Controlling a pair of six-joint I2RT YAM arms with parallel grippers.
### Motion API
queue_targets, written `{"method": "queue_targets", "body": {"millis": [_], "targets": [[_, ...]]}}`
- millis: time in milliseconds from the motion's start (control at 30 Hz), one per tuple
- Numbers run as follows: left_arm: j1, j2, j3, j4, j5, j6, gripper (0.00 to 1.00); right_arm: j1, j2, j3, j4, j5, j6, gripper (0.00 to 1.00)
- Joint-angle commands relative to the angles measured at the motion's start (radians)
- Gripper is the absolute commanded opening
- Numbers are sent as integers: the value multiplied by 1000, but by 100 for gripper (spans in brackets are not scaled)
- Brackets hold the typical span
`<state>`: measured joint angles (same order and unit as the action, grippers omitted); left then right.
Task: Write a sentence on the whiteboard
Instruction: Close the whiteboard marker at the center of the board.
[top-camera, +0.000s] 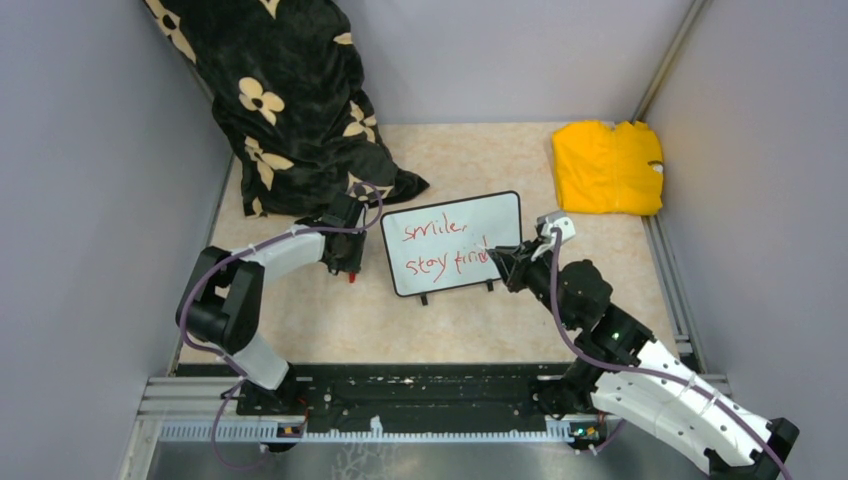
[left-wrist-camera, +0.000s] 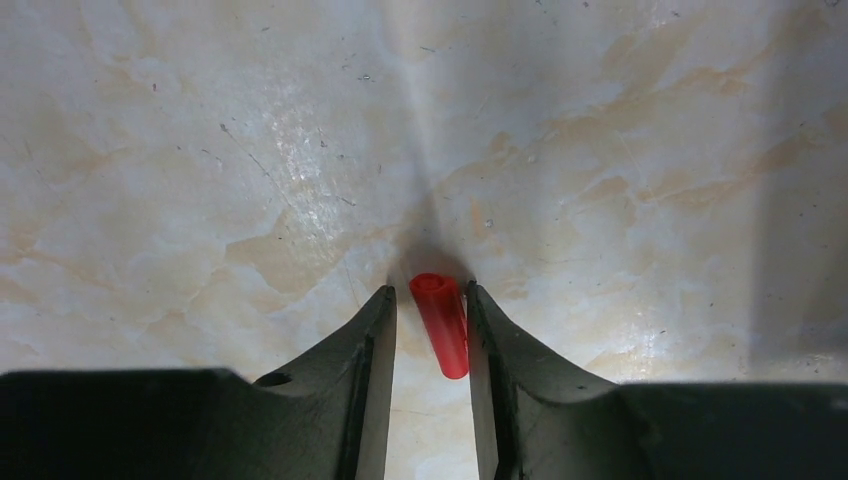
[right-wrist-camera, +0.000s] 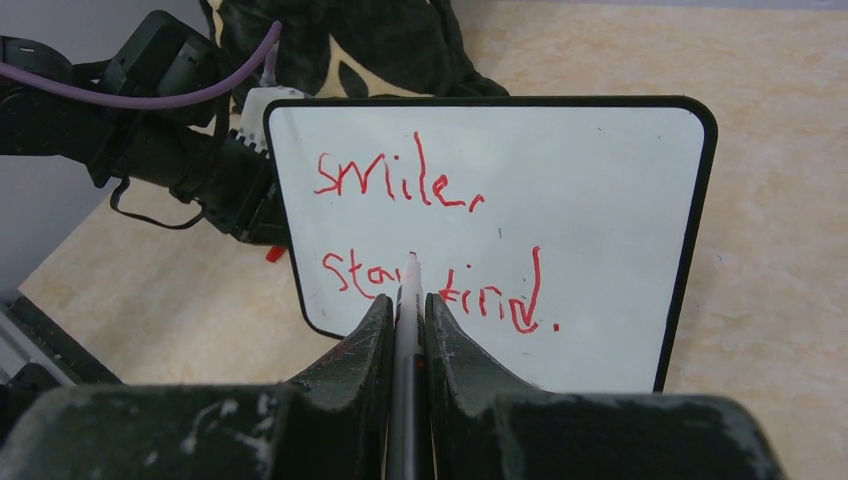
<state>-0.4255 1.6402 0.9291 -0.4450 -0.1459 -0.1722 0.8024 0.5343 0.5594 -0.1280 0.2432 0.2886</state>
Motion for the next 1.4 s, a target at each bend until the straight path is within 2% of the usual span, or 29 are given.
{"method": "queue_targets", "body": {"millis": [0,267,333,467,833,1133,1300,1367], "targets": [[-5,41,-3,-40,0,-13,35,-7,-16,57,14,26,-6,0],[-4,62,-3,-53,-42,-43,29,-7,-26,52,6,34,4,0],[-4,60,-5,-56,-58,-62,29,-7,-28,51,3,35,6,0],[-4,51,-14,-66,-61,-101,39,-6,-32,55,2,40,7,0],[-7,53,-9,-103,-45,-125,34,-6,-60,46,-7,46,0,0],[-9,63,-16,-108,-34,-121,25,-6,-79,37,-11,48,3,0],[-9,58,-24,-99,-30,-121,17,-6,-80,41,-16,51,1,0],[-8,50,-28,-95,-30,-119,11,-6,-79,41,-15,51,1,0]]}}
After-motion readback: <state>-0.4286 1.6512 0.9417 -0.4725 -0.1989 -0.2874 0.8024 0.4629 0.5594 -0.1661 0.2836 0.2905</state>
